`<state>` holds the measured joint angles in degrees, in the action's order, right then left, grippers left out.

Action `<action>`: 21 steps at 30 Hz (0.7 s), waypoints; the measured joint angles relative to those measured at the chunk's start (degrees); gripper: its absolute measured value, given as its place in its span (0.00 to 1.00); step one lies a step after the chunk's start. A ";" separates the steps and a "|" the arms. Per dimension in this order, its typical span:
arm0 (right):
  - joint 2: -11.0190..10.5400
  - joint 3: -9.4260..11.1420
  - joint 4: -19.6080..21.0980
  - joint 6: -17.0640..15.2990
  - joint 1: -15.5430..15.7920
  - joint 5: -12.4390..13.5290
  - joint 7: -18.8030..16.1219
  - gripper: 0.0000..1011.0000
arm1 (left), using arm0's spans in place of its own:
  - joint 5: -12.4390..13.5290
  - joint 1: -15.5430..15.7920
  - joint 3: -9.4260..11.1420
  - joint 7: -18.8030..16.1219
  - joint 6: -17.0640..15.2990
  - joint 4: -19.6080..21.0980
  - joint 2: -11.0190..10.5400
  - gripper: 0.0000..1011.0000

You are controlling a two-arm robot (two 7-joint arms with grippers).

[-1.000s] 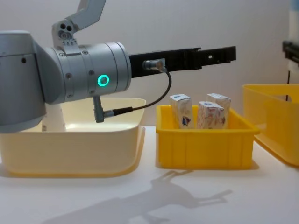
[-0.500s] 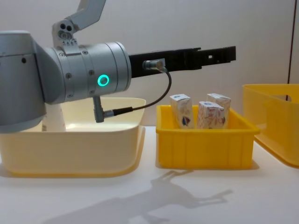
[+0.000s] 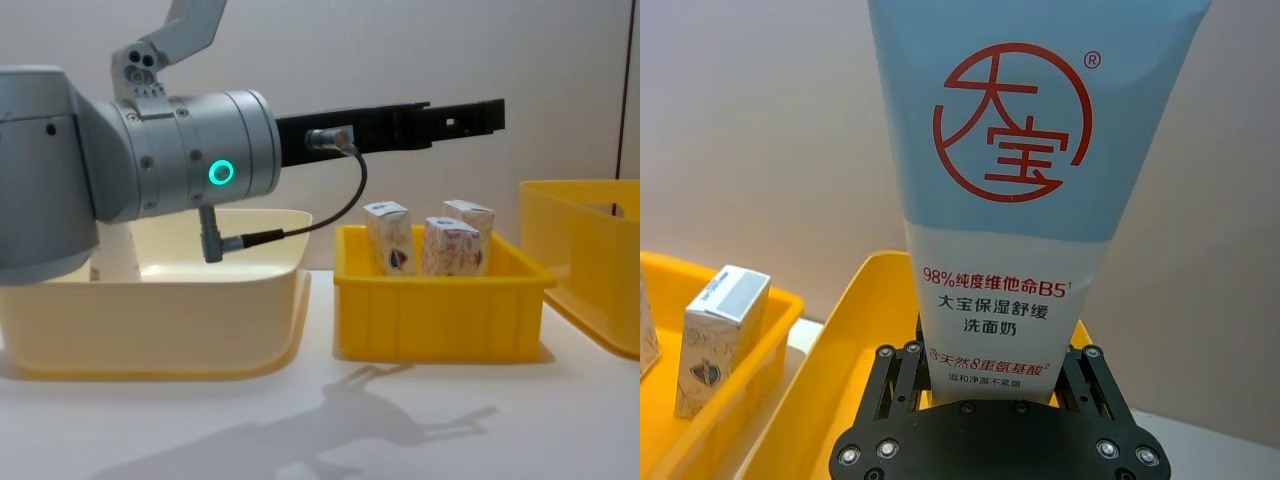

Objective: Bimanual collaborative sorting of washing and personal care products

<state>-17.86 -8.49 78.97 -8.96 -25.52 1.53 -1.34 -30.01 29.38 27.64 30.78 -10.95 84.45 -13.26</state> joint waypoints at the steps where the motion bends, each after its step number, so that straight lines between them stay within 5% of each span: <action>1: 0.07 0.03 0.11 -0.96 -0.01 -0.18 0.11 0.54 | 0.00 0.00 0.00 0.00 0.00 0.00 0.00 0.99; 21: 2.63 1.93 1.66 -9.62 0.02 -0.12 1.62 0.54 | 0.00 0.00 0.00 0.00 0.00 0.00 0.00 0.99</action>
<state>-15.23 -6.56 80.63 -18.58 -25.50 1.41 0.28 -30.01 29.38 27.64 30.78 -10.95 84.45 -13.27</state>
